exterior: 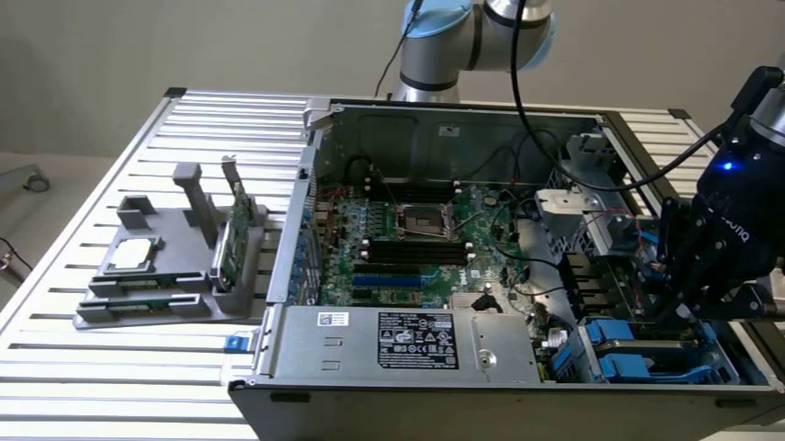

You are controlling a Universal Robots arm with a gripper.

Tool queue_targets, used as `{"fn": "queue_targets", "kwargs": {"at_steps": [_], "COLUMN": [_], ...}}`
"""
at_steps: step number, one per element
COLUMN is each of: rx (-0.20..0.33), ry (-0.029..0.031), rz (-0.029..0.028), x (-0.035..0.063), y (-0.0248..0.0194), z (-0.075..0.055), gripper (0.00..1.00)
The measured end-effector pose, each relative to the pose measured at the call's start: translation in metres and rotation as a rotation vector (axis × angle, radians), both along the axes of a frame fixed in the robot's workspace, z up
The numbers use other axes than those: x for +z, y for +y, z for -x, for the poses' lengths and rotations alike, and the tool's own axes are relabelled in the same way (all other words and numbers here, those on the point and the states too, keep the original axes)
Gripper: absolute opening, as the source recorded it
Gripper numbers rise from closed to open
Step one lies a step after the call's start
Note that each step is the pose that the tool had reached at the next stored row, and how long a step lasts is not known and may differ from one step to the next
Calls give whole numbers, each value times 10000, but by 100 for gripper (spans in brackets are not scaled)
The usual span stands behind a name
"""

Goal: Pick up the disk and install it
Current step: 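Insert the first disk wire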

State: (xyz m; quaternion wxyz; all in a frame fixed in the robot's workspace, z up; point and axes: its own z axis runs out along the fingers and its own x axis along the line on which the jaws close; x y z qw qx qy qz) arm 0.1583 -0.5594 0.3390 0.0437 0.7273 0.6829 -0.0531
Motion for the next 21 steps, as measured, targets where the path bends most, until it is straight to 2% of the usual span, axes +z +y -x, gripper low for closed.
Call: {"fn": "queue_targets", "kwargs": {"at_steps": [21], "rx": [186], "ry": [112], "rz": [2], "x": [-6], "y": [-12], "z": [-25], "gripper": [16]}}
